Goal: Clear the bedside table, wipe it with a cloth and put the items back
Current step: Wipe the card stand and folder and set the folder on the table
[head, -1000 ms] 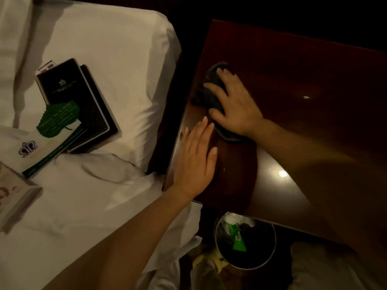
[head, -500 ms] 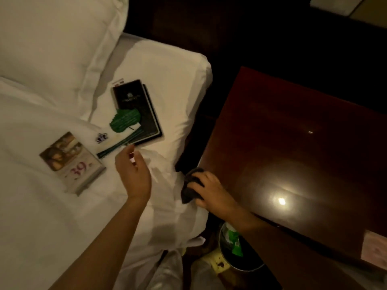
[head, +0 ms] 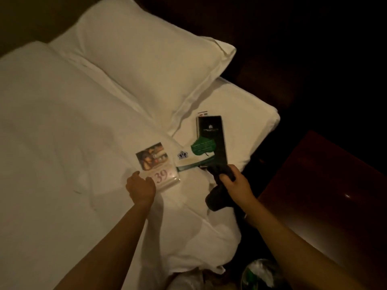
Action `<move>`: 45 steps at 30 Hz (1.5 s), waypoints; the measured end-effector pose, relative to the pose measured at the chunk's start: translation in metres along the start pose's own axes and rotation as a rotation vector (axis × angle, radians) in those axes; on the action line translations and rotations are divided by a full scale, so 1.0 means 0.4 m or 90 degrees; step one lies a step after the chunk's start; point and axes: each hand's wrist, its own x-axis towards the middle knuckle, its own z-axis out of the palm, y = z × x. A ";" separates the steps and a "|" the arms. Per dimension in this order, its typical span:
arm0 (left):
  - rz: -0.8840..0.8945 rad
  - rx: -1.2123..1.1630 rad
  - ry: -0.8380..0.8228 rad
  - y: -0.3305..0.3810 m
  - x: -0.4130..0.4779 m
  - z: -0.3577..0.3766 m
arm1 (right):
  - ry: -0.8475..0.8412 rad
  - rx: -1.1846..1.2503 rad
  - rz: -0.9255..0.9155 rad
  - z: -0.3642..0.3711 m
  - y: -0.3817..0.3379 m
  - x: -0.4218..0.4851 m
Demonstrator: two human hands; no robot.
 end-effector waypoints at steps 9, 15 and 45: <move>-0.145 -0.058 -0.145 0.033 0.105 0.041 | 0.037 -0.018 0.009 0.100 -0.093 0.125; -0.091 -0.170 -0.095 0.051 0.100 -0.007 | 0.022 -0.079 -0.066 0.178 -0.165 0.142; 0.246 -0.488 -0.257 0.508 -0.250 -0.348 | 0.191 -0.425 -0.437 -0.011 -0.634 0.008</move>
